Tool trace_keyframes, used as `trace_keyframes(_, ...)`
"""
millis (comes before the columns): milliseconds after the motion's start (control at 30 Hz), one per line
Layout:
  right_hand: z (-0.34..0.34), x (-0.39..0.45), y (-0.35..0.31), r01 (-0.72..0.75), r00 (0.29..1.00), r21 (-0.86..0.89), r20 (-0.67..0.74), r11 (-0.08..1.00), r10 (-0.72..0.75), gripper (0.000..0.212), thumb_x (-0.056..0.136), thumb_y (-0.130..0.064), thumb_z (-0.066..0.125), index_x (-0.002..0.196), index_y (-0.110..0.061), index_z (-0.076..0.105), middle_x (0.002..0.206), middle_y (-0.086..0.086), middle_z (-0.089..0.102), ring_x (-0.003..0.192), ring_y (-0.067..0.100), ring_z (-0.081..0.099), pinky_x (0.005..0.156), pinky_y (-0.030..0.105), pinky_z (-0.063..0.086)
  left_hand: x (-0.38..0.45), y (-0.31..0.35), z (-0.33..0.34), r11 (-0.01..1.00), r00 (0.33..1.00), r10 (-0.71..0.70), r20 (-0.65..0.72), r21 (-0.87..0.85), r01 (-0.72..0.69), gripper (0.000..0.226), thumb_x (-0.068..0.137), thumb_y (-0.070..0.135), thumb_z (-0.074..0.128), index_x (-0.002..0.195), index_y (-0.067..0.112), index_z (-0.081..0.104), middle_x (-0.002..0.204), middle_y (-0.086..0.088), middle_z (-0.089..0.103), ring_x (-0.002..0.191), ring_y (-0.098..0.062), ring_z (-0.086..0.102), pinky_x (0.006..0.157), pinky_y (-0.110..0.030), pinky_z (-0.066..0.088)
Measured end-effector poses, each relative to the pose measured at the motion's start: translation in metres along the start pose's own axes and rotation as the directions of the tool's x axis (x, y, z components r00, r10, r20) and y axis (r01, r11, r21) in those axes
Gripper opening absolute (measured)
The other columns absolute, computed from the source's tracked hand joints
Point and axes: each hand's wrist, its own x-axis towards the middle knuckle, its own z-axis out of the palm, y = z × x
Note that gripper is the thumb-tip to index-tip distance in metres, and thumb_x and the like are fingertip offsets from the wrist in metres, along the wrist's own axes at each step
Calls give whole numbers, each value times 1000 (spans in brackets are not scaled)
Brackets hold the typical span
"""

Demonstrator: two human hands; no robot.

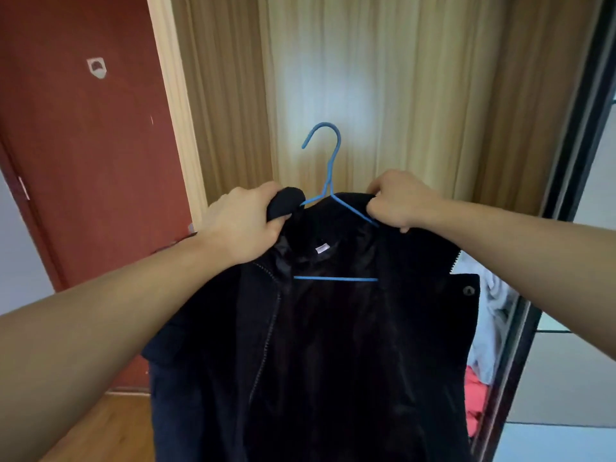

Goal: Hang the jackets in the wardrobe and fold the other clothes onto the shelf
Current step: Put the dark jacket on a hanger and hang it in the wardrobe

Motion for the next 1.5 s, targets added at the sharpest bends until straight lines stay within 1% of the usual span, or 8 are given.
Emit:
trace_keyframes(167,-15,-11,-1,5,994,36,106,999,-9,49,79,-4,50,126,-17,55,65,3,57,45,18,55,39,22,47,0,8,11,981,997,-71,-15,-184,67,19,91,38,59,92,20,66,79,0,67,79,-28,63,69,-39,52)
trace_keyframes(333,-28,-22,12,69,994,-177,100,982,-52,34,81,-22,59,114,-23,64,99,5,67,87,29,65,75,37,57,1,14,18,964,995,-54,-81,-263,31,22,91,35,62,85,14,63,73,-3,65,74,-30,63,68,-42,52)
trace_keyframes(600,-42,-33,23,82,994,-376,-33,923,-102,25,83,-38,59,103,-27,70,93,1,64,87,24,59,73,34,53,2,10,13,932,983,-93,-158,-361,30,22,91,33,62,86,11,64,73,-3,67,72,-26,64,68,-46,53)
trace_keyframes(733,-34,-26,19,203,974,-234,-53,951,-221,31,83,-34,64,113,-24,66,105,-2,51,103,20,52,89,34,45,4,10,7,930,982,-75,-172,-368,6,21,91,31,63,85,11,64,73,-3,66,72,-24,63,67,-45,52)
trace_keyframes(833,-27,-24,-9,249,969,109,-28,962,-247,14,84,-27,65,92,-16,67,83,-5,58,80,15,59,70,22,46,3,13,6,927,988,-43,-149,-374,-16,21,91,31,64,82,11,63,70,-2,65,68,-20,62,64,-41,51)
trace_keyframes(933,-27,-22,-32,117,985,368,77,923,-156,38,86,-46,61,65,-16,52,56,-4,43,48,14,40,51,25,36,1,10,3,915,995,-2,-97,-402,-37,18,90,30,66,82,14,65,70,0,66,67,-16,62,64,-35,49)
trace_keyframes(1300,-25,-26,-28,85,995,182,-70,980,-73,54,88,-42,60,50,-17,31,44,-4,28,42,14,27,49,29,26,-6,-46,-23,914,941,-5,339,-380,142,11,95,28,60,91,29,70,87,4,72,82,-10,67,76,-29,52)
trace_keyframes(1500,-28,-34,-20,64,998,190,-8,980,-64,53,89,-45,56,50,-15,37,44,0,34,32,10,27,48,25,30,-13,-55,-28,908,925,-6,381,-386,165,17,96,30,59,83,33,70,80,8,72,75,-7,67,71,-23,52)
